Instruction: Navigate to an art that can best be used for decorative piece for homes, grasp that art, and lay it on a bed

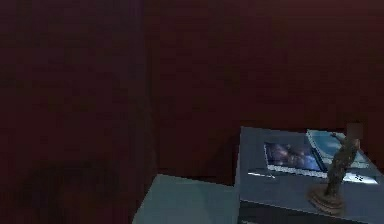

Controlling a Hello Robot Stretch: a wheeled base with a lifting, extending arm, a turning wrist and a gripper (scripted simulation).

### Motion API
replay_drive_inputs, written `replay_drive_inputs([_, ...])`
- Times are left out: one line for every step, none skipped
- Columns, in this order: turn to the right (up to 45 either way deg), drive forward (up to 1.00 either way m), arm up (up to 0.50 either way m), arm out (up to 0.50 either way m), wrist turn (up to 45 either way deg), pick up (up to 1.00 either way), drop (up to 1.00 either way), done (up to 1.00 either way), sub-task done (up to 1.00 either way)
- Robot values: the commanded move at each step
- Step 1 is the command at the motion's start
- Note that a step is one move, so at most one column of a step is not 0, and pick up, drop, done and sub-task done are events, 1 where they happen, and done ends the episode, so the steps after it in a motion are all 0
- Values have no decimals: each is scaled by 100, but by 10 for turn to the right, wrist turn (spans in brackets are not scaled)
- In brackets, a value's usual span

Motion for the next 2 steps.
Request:
replay_drive_inputs([450,0,0,0,0,0,0,0,0])
replay_drive_inputs([180,0,0,0,0,0,0,0,0])
